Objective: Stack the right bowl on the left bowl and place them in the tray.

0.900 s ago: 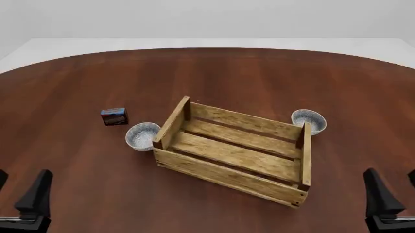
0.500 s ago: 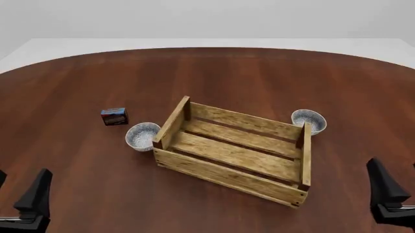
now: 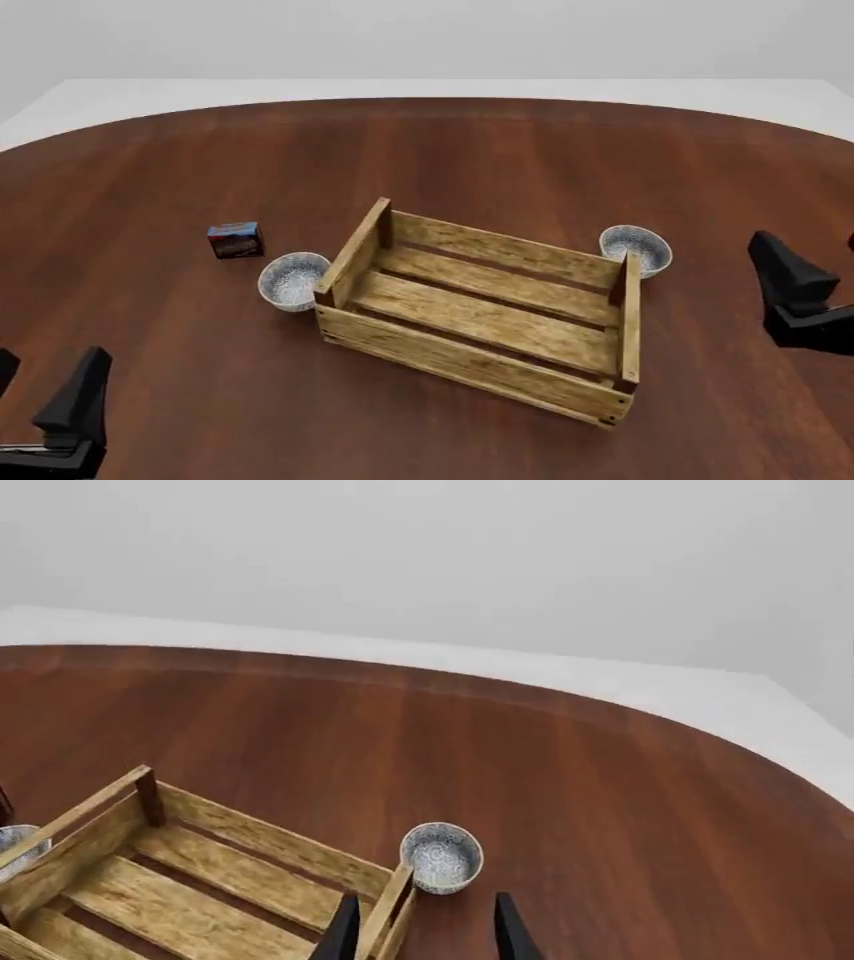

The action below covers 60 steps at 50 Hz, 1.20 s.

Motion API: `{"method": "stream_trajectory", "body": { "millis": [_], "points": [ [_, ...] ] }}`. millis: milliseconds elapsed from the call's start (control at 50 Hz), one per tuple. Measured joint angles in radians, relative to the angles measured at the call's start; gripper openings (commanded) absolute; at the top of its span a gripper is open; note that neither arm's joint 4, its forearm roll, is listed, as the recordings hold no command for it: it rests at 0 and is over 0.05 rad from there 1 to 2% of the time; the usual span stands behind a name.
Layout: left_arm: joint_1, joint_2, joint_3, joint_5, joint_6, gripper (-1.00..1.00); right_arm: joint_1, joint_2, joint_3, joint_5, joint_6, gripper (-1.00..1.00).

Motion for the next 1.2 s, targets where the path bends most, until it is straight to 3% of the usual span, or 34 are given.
{"method": "stream_trajectory", "body": {
  "millis": [600, 1200],
  "points": [
    [-0.012, 0.032, 0.002, -0.013, -0.019, 1.00, -0.014, 0.472, -0.426, 0.135, -0.105, 1.00],
    [-0.019, 0.041, 0.002, -0.020, -0.024, 1.00, -0.085, 0.880, -0.678, 0.189, -0.205, 1.00]
  ]
}}
